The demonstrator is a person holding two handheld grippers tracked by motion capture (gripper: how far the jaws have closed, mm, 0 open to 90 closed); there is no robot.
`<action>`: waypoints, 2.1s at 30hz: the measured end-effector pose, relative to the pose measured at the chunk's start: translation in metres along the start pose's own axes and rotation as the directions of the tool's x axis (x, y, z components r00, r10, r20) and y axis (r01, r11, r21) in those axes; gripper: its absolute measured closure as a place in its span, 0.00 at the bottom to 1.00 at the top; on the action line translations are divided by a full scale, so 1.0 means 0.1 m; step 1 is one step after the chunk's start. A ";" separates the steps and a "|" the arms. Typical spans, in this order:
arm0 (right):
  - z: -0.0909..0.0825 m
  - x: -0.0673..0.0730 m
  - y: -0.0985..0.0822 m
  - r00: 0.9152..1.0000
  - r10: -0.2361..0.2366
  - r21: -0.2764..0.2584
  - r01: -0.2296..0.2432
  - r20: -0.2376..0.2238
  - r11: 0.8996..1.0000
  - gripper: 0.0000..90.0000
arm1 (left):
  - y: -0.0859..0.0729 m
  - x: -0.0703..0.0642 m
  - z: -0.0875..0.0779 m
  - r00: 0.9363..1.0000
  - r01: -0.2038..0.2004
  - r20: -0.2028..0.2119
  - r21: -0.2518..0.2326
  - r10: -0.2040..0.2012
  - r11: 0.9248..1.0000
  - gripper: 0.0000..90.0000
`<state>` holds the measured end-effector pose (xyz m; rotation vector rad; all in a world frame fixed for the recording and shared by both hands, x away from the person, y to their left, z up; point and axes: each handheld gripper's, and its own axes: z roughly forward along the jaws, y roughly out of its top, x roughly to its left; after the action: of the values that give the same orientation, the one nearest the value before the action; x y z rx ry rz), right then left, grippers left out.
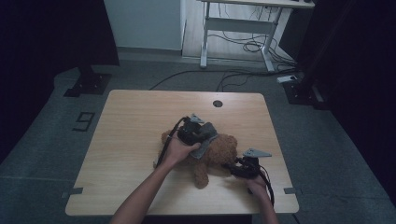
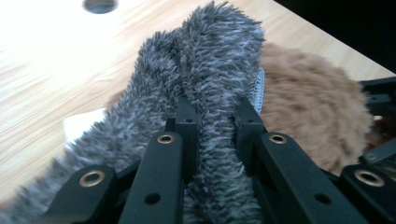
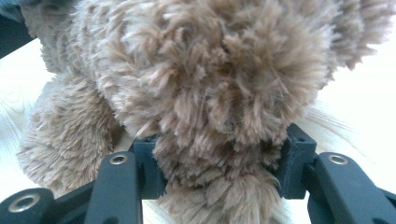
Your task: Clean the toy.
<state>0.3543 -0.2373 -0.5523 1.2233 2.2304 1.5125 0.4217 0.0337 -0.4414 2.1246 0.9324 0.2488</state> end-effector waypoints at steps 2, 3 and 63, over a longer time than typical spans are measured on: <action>0.00 0.00 0.00 1.000 -0.001 0.008 0.001 0.000 1.000 0.53 | -0.06 0.11 -0.10 1.000 0.016 -0.026 -0.006 -0.016 1.000 0.85; 0.00 0.01 0.00 1.000 0.000 0.011 0.000 0.001 1.000 0.53 | -0.09 0.16 -0.15 0.999 0.028 -0.036 -0.008 -0.028 1.000 0.85; -0.14 0.02 0.23 0.998 0.062 -0.065 -0.061 0.012 0.996 0.10 | -0.62 0.09 -0.32 0.999 0.032 -0.010 -0.107 -0.033 0.994 0.85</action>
<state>0.3572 -0.2422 -0.5260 1.2905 2.1357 1.5808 0.3803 0.0849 -0.4663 2.0104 0.9392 0.2884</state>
